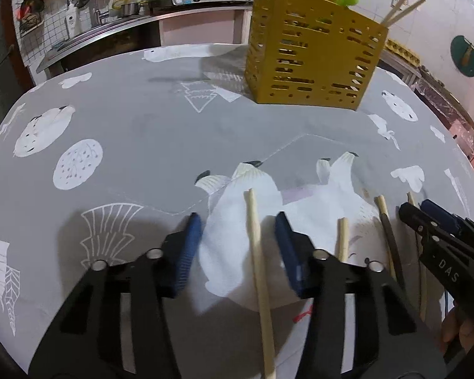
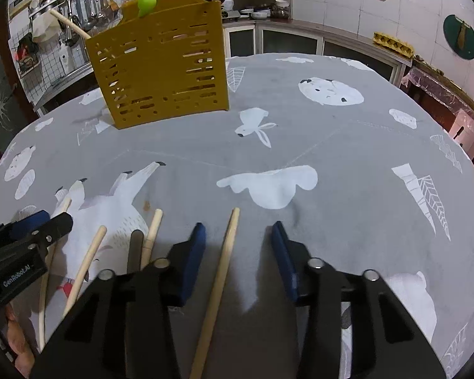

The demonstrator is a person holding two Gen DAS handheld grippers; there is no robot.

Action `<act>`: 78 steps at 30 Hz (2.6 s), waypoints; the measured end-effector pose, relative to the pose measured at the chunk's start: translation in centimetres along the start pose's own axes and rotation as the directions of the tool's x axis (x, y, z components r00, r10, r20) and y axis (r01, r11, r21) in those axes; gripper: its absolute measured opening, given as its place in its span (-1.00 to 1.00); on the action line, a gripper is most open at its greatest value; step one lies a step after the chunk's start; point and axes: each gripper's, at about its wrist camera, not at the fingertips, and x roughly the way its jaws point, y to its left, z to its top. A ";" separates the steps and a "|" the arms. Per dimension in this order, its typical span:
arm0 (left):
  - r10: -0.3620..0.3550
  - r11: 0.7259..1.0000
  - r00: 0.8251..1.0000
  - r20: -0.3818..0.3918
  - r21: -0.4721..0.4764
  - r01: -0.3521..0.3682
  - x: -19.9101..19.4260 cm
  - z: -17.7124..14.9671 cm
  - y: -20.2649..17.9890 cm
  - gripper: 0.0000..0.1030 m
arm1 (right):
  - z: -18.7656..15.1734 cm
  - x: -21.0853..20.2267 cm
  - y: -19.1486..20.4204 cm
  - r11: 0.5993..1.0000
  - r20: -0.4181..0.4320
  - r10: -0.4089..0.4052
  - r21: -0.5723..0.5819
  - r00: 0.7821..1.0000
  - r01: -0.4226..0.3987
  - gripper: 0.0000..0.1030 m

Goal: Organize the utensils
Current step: 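Grasp a wooden chopstick with the left tool while the right tool grasps another chopstick, then lift the left tool's chopstick into the yellow basket while the right tool lowers its chopstick in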

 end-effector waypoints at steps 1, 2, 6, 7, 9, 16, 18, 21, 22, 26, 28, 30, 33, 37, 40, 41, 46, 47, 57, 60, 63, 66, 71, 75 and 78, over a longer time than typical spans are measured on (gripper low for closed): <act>-0.003 1.000 1.000 -0.003 0.008 0.003 0.0 0.0 -0.2 -0.24 | 0.0 0.0 0.0 1.000 0.000 0.002 0.001 1.000 -0.002 -0.30; -0.005 1.000 1.000 -0.006 0.015 0.005 0.0 0.1 -0.4 -0.31 | 0.0 0.0 0.0 1.000 0.000 0.003 0.002 1.000 -0.003 -0.35; -0.010 0.999 1.000 -0.023 0.043 0.011 0.4 0.5 -0.9 -0.48 | 0.0 0.0 0.5 1.000 -0.002 0.009 -0.007 1.000 -0.009 -0.66; -0.014 0.999 1.000 -0.024 0.040 0.015 0.4 0.6 -0.8 -0.49 | 0.0 0.0 0.6 1.000 -0.003 0.010 -0.007 1.000 -0.010 -0.70; -0.027 0.999 0.999 -0.031 0.024 0.028 0.5 0.8 -0.4 -0.55 | 0.0 0.1 0.8 1.000 -0.006 0.007 -0.007 1.000 -0.007 -0.74; -0.033 0.999 0.998 -0.059 -0.005 0.033 0.9 1.4 0.0 -0.88 | 0.9 0.8 0.6 0.999 -0.030 0.037 0.030 0.999 -0.036 -0.86; -0.036 0.999 0.997 -0.065 -0.009 0.035 1.0 1.5 0.0 -0.90 | 1.2 1.0 0.5 0.999 -0.034 0.044 0.032 0.998 -0.043 -0.86; -0.039 0.999 0.997 -0.065 -0.017 0.038 1.0 1.6 0.0 -0.91 | 1.6 1.2 0.3 0.997 -0.040 0.064 0.040 0.997 -0.063 -0.87; -0.041 0.999 0.997 -0.065 -0.019 0.040 0.9 1.6 0.0 -0.91 | 1.7 1.1 0.2 0.996 -0.040 0.078 0.050 0.996 -0.076 -0.87; -0.078 0.996 0.997 -0.030 -0.034 0.077 -0.3 1.5 0.2 -0.92 | 2.0 0.2 -0.2 0.993 -0.012 0.110 0.054 0.994 -0.109 -0.87; -0.064 0.998 0.998 -0.006 -0.026 0.064 -1.0 1.5 0.1 -0.92 | 2.2 -0.4 -0.4 0.991 0.007 0.122 0.056 0.992 -0.123 -0.88; -0.062 0.998 0.998 0.022 -0.021 0.062 -2.0 1.6 0.0 -0.92 | 2.5 -1.3 -0.5 0.988 0.035 0.140 0.053 0.989 -0.142 -0.88; -0.043 0.999 0.995 0.089 -0.010 0.044 -3.9 1.8 -0.3 -0.92 | 2.9 -2.7 -0.5 0.986 0.092 0.164 0.025 0.982 -0.167 -0.88; -0.029 0.999 0.985 0.173 -0.017 0.033 -6.6 1.8 0.1 -0.92 | 3.4 -4.2 -1.2 0.982 0.161 0.185 0.017 0.970 -0.190 -0.88; -0.021 0.999 0.972 0.232 -0.027 0.028 -8.6 1.8 0.3 -0.92 | 3.8 -5.6 -1.7 0.972 0.220 0.229 0.008 0.948 -0.236 -0.88; -0.018 0.999 0.968 0.251 -0.031 0.026 -9.2 1.7 0.4 -0.92 | 3.9 -6.0 -1.7 0.972 0.238 0.228 -0.001 0.944 -0.235 -0.88; -0.028 0.997 0.949 0.313 -0.063 0.050 -11.6 1.6 1.0 -0.92 | 4.2 -8.1 -2.1 0.968 0.315 0.244 -0.018 0.917 -0.252 -0.88; -0.028 0.997 0.946 0.324 -0.065 0.052 -12.0 1.6 1.1 -0.92 | 4.2 -8.6 -2.1 0.967 0.329 0.247 -0.023 0.912 -0.254 -0.88; 0.017 0.999 0.905 0.426 -0.051 0.006 -14.5 1.2 0.5 -0.92 | 2.9 -13.2 -1.3 0.974 0.499 0.228 -0.120 0.836 -0.195 -0.88; 0.026 0.999 0.896 0.444 -0.041 -0.008 -14.9 1.1 0.0 -0.92 | 2.4 -14.3 -1.2 0.973 0.534 0.229 -0.138 0.814 -0.184 -0.88; 0.029 0.999 0.884 0.467 -0.036 -0.013 -15.6 1.1 -0.2 -0.92 | 2.0 -15.3 -1.1 0.973 0.563 0.228 -0.151 0.795 -0.172 -0.88; 0.029 0.999 0.871 0.491 -0.026 -0.018 -16.2 1.3 -0.6 -0.92 | 2.1 -16.0 -1.4 0.973 0.582 0.230 -0.153 0.780 -0.173 -0.88; 0.024 1.000 0.842 0.539 0.000 -0.029 -17.6 2.0 -1.5 -0.92 | 2.8 -16.7 -1.6 0.973 0.602 0.231 -0.153 0.765 -0.173 -0.88; 0.017 1.000 0.827 0.562 0.006 -0.025 -18.2 3.1 -1.9 -0.92 | 3.9 -17.1 -1.8 0.973 0.617 0.229 -0.149 0.752 -0.174 -0.88; -0.008 1.000 0.822 0.569 -0.002 0.011 -18.5 4.1 -1.7 -0.92 | 4.9 -17.3 -1.9 0.973 0.623 0.230 -0.147 0.748 -0.177 -0.88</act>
